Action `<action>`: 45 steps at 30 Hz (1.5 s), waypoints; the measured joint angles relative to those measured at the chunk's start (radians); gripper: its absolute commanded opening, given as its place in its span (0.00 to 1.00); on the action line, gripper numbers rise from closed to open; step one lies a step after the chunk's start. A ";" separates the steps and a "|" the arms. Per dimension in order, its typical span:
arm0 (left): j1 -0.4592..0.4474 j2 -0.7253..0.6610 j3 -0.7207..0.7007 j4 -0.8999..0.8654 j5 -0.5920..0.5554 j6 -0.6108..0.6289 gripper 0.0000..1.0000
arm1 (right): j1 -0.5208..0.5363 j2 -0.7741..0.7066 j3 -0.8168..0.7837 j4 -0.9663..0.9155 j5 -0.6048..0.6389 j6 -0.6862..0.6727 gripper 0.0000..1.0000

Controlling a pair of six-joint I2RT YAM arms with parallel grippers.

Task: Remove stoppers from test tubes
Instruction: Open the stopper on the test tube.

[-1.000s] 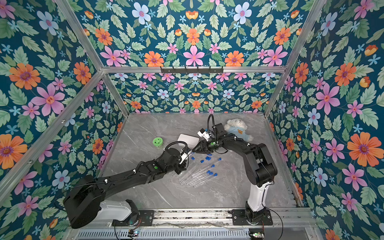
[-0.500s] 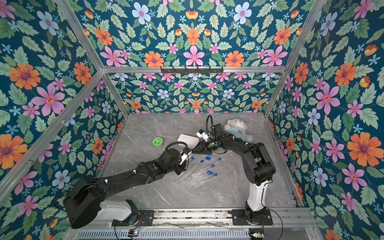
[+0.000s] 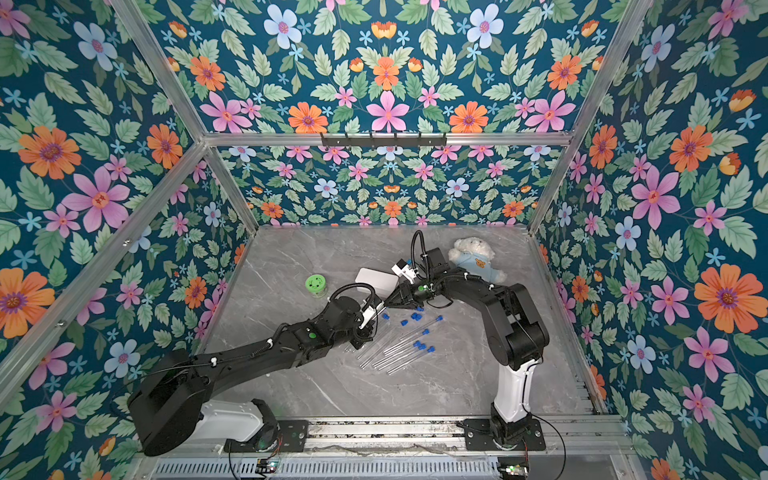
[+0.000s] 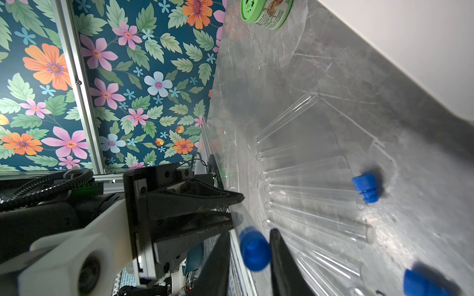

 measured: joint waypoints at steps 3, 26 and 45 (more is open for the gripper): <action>0.000 0.000 0.000 0.000 0.000 0.000 0.03 | 0.000 0.000 0.000 0.000 0.001 0.000 0.23; -0.001 0.006 0.000 0.041 0.000 0.008 0.00 | -0.038 -0.039 -0.047 0.055 -0.009 0.051 0.02; -0.013 0.022 0.012 0.097 0.002 0.015 0.00 | -0.087 -0.099 -0.128 0.181 -0.045 0.150 0.01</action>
